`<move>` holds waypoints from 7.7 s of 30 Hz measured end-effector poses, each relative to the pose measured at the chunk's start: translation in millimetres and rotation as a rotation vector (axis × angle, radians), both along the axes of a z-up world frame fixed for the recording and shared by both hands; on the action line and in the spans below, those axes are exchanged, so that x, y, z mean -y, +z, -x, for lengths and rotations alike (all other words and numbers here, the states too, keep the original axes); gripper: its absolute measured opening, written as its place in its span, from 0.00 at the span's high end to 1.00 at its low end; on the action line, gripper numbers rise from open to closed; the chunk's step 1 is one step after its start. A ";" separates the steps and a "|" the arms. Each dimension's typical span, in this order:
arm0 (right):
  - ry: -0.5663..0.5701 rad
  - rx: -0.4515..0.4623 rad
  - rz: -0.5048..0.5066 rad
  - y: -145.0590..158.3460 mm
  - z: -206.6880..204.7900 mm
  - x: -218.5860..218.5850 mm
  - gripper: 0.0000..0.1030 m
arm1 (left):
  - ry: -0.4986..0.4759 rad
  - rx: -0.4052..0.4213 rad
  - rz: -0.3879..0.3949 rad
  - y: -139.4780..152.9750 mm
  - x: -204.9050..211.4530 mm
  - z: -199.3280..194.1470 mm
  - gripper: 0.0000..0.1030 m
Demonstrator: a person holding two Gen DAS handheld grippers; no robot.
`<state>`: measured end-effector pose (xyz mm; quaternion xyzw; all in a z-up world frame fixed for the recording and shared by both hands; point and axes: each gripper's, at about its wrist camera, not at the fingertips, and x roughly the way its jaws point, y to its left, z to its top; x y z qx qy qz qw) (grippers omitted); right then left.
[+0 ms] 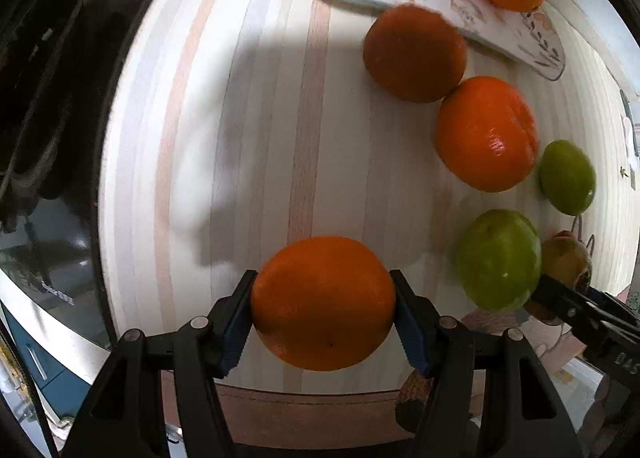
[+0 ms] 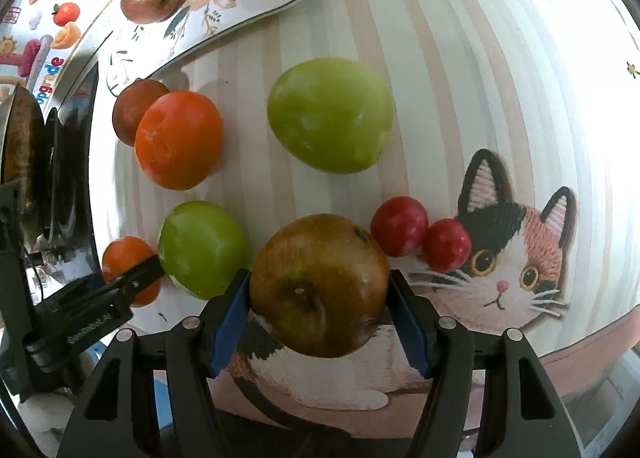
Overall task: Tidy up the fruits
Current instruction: 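Place the orange and brown apple on the floral plate, opening both tools, then move both tools back over the green apples, then grasp a green apple with the left tool while the right tool grasps another, then set both green apples on the floral plate and open both tools, then raise both tools away from the plate toward the remaining fruits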
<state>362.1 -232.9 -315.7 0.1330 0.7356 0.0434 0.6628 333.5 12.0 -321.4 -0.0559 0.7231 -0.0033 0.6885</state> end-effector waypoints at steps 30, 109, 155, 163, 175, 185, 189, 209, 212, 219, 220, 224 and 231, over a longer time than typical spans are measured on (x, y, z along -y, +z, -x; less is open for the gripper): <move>-0.008 0.212 0.085 41.0 -176.5 -7.5 0.33 | -0.016 0.015 -0.038 32.5 -12.6 -193.3 0.40; -0.087 0.386 0.099 160.2 -10.2 31.6 0.07 | -0.085 0.240 0.049 117.1 52.9 -30.4 0.05; 0.048 0.137 -0.072 -8.2 -27.0 -36.3 0.41 | 0.012 0.117 0.053 50.0 21.1 -28.0 0.45; -0.085 0.276 -0.145 64.6 -76.5 5.8 0.41 | -0.013 0.263 0.146 129.1 33.5 -85.0 0.45; -0.167 0.217 -0.088 35.0 -196.6 37.1 0.41 | -0.020 0.128 0.077 73.6 50.8 -196.5 0.44; -0.190 0.134 -0.141 16.1 -212.5 41.3 0.17 | -0.004 0.099 0.088 60.5 46.9 -206.0 0.18; -0.185 0.137 -0.126 21.5 -212.3 46.9 0.17 | 0.000 0.117 0.076 65.4 42.5 -207.1 0.15; 0.049 0.338 0.156 112.8 -124.6 -7.9 0.06 | 0.006 0.302 -0.068 140.3 7.3 -125.8 0.15; 0.067 0.380 0.184 129.4 -106.0 -14.5 0.06 | 0.003 0.326 -0.071 149.8 5.6 -103.8 0.15; 0.070 0.490 0.230 172.5 -62.8 -25.8 0.06 | 0.016 0.408 -0.067 178.4 -0.1 -65.7 0.15; 0.071 0.502 0.231 178.1 -57.9 -26.7 0.06 | 0.018 0.421 -0.065 184.5 -0.7 -60.0 0.15; 0.069 0.545 0.231 202.6 -36.8 -28.0 0.06 | 0.019 0.461 -0.054 203.8 -1.6 -43.6 0.15; 0.059 0.625 0.227 242.4 -0.5 -29.3 0.06 | 0.005 0.561 -0.082 240.3 3.1 -15.3 0.15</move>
